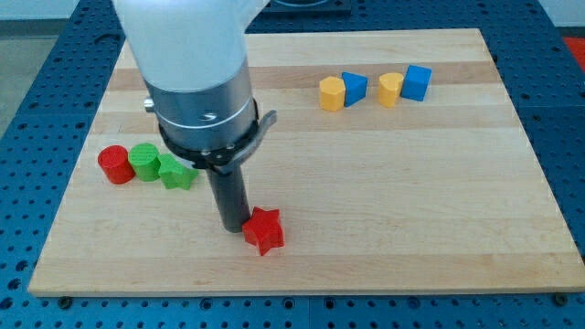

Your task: Move your arm towards the center right of the board

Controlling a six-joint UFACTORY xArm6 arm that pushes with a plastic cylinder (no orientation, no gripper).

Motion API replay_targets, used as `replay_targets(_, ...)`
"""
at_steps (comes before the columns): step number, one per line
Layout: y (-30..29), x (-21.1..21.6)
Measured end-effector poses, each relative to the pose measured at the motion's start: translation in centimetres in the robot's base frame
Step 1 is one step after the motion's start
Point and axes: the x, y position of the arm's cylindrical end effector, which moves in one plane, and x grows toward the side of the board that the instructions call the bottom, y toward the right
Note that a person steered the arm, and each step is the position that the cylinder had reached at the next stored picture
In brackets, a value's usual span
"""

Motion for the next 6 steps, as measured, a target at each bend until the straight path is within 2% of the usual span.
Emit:
replay_targets(1, -0.5, -0.1)
replay_targets(2, 5.7, -6.0)
replay_targets(3, 16.9, -12.2)
replay_targets(4, 28.6, -13.7)
replay_targets(5, 36.3, -16.0)
replay_targets(6, 36.8, -19.7)
